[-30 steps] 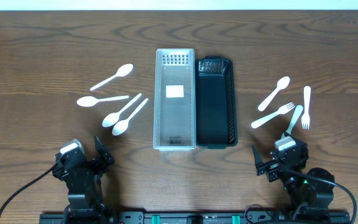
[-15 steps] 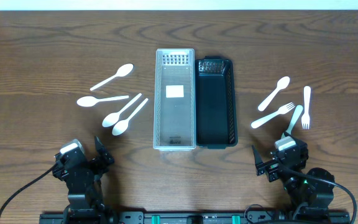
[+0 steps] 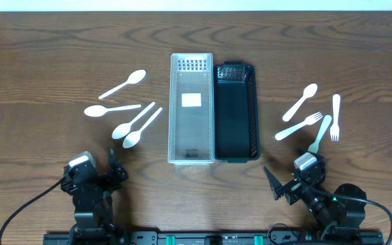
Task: Pack container
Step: 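Reach the right gripper down to the white forks and grasp one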
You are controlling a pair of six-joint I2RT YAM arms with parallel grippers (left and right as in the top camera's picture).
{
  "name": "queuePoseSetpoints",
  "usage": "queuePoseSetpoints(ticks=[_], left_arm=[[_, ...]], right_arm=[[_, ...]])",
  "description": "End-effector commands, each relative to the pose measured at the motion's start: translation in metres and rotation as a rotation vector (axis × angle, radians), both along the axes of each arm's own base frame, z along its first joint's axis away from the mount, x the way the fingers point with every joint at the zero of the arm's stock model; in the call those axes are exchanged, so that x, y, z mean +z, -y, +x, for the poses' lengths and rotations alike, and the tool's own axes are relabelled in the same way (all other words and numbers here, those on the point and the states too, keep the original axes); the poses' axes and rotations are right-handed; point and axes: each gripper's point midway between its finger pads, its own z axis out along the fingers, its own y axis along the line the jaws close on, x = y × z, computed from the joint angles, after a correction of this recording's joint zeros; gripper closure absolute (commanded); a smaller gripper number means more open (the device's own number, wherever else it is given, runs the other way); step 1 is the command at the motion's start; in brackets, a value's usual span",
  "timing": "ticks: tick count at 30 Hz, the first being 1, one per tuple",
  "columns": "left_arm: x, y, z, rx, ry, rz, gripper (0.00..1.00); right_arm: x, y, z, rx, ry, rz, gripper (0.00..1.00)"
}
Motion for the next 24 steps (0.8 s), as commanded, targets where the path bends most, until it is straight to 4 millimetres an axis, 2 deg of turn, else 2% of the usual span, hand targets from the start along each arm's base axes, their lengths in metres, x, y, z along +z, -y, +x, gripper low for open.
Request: queuePoseSetpoints(ticks=[1, 4, 6, 11, 15, 20, 24], left_arm=[[-0.008, 0.024, 0.006, -0.123, -0.005, -0.074, 0.02], [-0.005, 0.045, 0.008, -0.237, 0.005, -0.122, 0.02], [0.003, 0.052, 0.008, -0.277, 0.015, -0.138, 0.02], [0.033, 0.052, 0.01, -0.276, 0.022, -0.135, 0.02], [0.044, 0.052, 0.017, -0.27, -0.069, -0.148, 0.02], [0.061, 0.052, 0.042, -0.258, -0.212, -0.166, 0.02], [0.087, 0.051, 0.071, -0.262, -0.307, -0.143, 0.02]], right_arm=[[0.004, -0.019, -0.013, 0.084, -0.084, 0.158, 0.01], [0.011, -0.018, -0.011, 0.074, -0.076, 0.175, 0.01], [0.023, -0.015, -0.009, 0.049, -0.051, 0.173, 0.01], [0.05, 0.004, 0.001, -0.084, -0.086, 0.148, 0.01], [0.062, 0.013, 0.012, -0.15, -0.224, 0.124, 0.01], [0.078, 0.031, 0.049, -0.254, -0.401, 0.052, 0.01], [0.095, 0.038, 0.086, -0.275, -0.516, -0.003, 0.01]])
